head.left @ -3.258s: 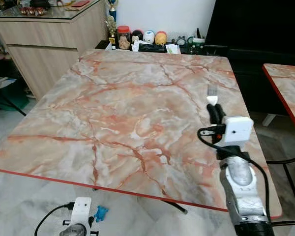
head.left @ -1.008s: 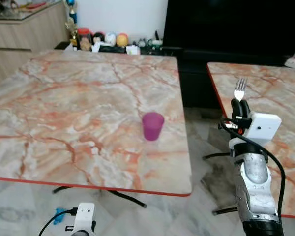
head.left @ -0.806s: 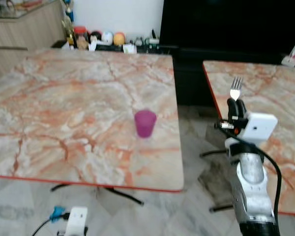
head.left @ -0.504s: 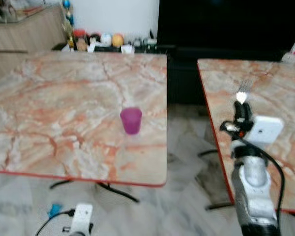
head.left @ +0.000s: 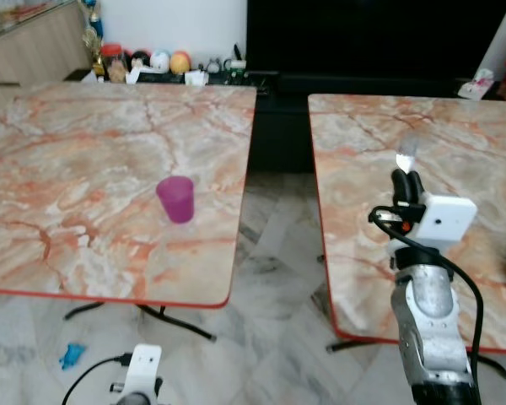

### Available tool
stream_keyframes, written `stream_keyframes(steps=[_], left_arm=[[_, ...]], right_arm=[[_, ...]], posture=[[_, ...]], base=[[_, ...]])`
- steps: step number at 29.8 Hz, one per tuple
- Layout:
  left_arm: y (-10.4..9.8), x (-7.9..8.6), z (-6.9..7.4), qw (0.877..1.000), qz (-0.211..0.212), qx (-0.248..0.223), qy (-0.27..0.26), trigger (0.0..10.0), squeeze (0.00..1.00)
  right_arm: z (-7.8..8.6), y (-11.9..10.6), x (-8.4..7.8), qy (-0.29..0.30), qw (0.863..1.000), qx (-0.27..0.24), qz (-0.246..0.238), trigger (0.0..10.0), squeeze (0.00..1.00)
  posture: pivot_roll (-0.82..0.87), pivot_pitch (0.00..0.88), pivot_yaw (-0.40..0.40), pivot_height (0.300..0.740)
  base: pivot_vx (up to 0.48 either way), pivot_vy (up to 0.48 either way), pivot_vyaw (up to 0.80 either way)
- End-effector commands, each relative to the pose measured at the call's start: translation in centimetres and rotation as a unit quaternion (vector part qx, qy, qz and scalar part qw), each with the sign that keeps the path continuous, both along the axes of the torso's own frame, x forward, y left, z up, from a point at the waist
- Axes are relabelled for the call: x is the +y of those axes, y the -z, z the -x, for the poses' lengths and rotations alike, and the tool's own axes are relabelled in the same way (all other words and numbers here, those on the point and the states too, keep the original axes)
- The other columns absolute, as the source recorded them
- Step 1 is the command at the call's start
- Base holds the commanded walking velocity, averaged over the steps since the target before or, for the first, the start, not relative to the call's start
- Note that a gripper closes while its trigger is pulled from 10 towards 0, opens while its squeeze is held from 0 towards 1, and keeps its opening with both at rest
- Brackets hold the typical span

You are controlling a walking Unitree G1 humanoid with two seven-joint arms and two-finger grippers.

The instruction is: Setting the table

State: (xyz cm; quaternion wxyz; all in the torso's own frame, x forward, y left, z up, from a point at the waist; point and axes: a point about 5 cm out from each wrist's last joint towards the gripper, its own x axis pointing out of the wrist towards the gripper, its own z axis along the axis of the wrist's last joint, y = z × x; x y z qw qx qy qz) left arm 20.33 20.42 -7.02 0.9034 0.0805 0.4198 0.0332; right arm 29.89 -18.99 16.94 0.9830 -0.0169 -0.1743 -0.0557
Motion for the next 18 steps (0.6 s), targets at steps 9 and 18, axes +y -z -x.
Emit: stream_keyframes(steps=[9, 18], left_arm=[[0.33, -0.38, 0.42, 1.000, 0.007, 0.012, 0.001, 10.0, 0.00], [0.36, -0.49, 0.43, 1.000, 0.009, 0.014, 0.005, 10.0, 0.00]], right_arm=[[-0.16, -0.33, -0.10, 0.004, 1.000, -0.003, 0.001, 10.0, 0.00], [-0.19, -0.26, -0.39, 0.008, 1.000, 0.001, -0.001, 10.0, 0.00]], posture=[[0.01, 0.000, 0.010, 0.740], [0.00, 0.000, 0.018, 0.740]], base=[[0.000, -0.252, 0.00], [0.000, -0.252, 0.00]])
